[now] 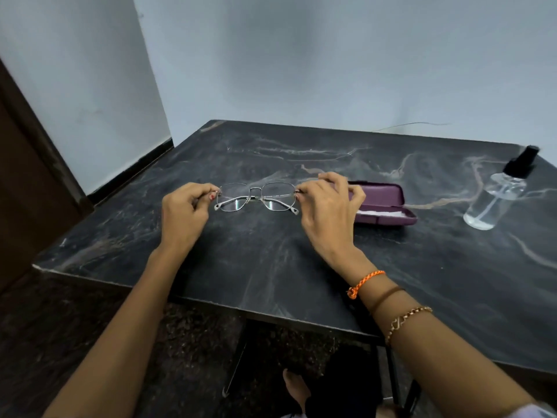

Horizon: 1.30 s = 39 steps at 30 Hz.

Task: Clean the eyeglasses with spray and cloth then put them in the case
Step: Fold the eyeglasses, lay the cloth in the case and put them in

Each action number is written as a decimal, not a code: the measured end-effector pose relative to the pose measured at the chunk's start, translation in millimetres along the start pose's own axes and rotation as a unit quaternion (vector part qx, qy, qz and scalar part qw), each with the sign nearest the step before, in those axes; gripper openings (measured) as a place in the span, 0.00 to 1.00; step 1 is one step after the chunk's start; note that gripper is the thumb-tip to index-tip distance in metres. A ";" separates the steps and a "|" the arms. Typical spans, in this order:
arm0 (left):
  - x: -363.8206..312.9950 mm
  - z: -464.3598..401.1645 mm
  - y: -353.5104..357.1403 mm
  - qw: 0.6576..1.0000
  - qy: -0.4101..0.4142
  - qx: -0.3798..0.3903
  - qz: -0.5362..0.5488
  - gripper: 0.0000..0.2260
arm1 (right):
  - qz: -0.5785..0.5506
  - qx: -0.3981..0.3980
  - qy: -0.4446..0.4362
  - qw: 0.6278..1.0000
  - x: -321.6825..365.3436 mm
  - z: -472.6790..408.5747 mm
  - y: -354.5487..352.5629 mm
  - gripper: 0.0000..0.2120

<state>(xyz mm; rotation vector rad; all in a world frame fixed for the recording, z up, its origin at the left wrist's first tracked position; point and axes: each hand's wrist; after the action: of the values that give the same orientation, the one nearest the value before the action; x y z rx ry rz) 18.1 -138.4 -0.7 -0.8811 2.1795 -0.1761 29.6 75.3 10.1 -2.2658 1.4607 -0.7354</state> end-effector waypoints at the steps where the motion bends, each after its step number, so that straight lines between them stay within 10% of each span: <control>1: -7.5 0.1 4.2 1.000 -0.007 -0.007 0.024 0.07 | -0.020 -0.016 0.020 0.999 -4.6 -4.2 -5.7 0.02; 9: -78.9 -19.5 74.7 0.988 -0.052 0.018 0.147 0.06 | -0.060 -0.068 0.122 0.988 -78.3 -29.5 -55.6 0.05; 21: -90.6 -4.6 145.2 0.992 -0.051 0.071 0.092 0.05 | -0.035 0.067 0.203 0.976 -155.0 -6.7 -56.7 0.06; 39: -81.2 -7.3 130.5 0.984 0.004 0.177 0.017 0.04 | -0.030 0.152 0.146 0.977 -163.1 -2.0 -60.1 0.05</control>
<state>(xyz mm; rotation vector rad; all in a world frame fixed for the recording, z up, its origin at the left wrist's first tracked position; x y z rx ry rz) -19.0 10.9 3.7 -0.6413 2.0818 -0.5326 17.8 248.7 5.8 -2.0383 1.2944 -1.2613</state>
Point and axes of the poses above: each hand's wrist, its own z-axis away from the middle knuckle, its own y-axis out of the palm, x = y × z, and after that the axes turned 5 degrees about z, right-handed
